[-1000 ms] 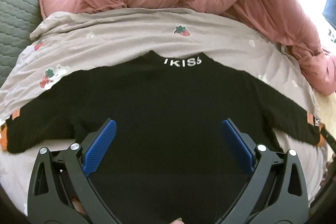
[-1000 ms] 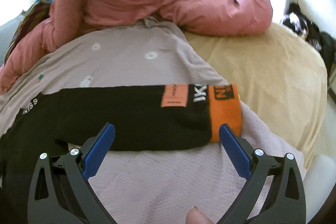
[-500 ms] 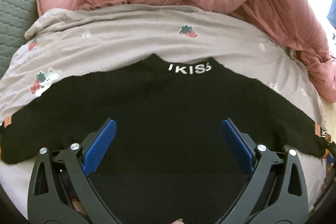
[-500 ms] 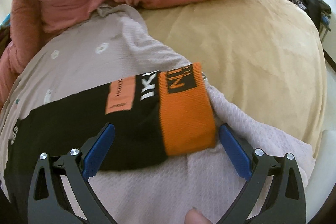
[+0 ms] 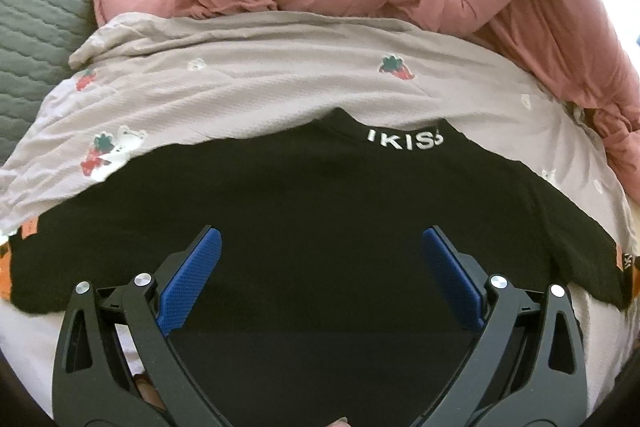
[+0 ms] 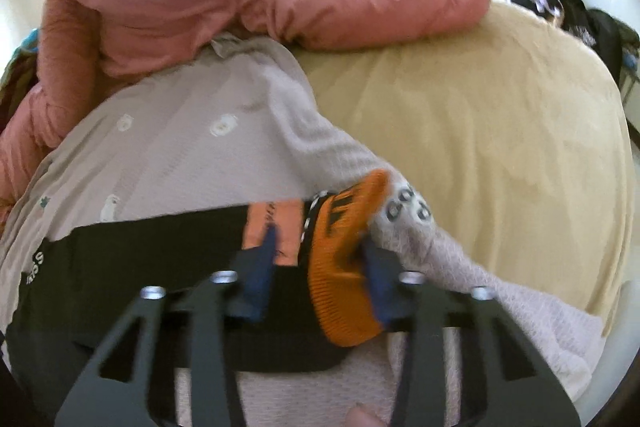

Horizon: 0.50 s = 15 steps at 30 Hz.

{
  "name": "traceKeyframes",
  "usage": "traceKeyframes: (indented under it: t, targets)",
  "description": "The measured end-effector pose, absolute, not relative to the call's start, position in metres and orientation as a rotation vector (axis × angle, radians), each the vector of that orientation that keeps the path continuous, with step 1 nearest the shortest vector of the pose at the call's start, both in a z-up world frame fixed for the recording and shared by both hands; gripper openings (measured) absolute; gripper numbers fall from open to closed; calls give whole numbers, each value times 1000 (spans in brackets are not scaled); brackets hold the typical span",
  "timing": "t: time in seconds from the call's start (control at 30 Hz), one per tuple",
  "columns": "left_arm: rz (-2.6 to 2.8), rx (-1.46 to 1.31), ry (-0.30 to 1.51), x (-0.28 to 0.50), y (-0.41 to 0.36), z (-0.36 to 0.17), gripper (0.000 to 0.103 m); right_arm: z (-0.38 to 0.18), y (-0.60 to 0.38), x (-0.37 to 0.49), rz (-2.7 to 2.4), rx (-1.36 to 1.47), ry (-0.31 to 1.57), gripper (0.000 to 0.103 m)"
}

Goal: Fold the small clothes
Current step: 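Lift the sleeve with the right tool, carry it across the body, release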

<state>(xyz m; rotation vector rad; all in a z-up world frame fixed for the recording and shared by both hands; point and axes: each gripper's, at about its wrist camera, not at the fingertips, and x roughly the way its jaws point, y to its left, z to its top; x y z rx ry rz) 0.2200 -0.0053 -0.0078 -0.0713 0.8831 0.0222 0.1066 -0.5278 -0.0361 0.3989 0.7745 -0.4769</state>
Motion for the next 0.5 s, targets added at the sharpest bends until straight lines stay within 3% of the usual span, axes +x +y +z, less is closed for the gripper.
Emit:
traceKeyframes:
  t: [0.07,0.27,0.37,0.5]
  targets:
    - [24,-78,874,218,-1,-5,94,-33,-525,110,-461,378,775,19]
    - [12,-93,866,214,4,-2,94,-45,-525,116,-517,305,829,22]
    - [4,-102,863,213,6,-1,94,-49,-527,114,-529,308,830,12]
    - [3,-113,862,212,10,1,94,-30,-518,109,-467,323,786,8]
